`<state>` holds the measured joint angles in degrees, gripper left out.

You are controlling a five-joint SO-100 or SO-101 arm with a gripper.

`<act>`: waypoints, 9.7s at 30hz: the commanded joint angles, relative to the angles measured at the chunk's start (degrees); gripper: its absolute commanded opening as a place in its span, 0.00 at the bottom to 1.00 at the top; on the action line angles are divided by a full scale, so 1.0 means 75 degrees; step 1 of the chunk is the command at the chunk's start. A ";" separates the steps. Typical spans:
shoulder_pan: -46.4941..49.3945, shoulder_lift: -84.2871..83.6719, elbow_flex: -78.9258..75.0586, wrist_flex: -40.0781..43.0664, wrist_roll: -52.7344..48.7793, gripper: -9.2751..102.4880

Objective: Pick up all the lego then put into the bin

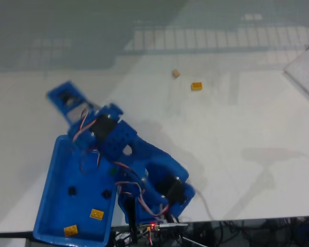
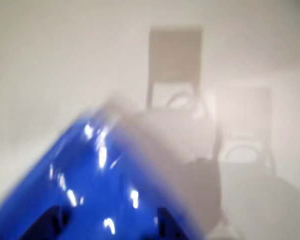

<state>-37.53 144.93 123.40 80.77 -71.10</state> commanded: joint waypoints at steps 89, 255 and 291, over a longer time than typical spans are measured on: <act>0.7863 -0.9469 -0.2156 -0.8684 -0.5016 0.20; 0.9129 -0.8777 -0.2496 -0.6738 0.3152 0.24; 0.8695 -0.7711 -0.2578 -0.6363 0.2977 0.08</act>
<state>29.53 81.65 105.56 33.31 -49.83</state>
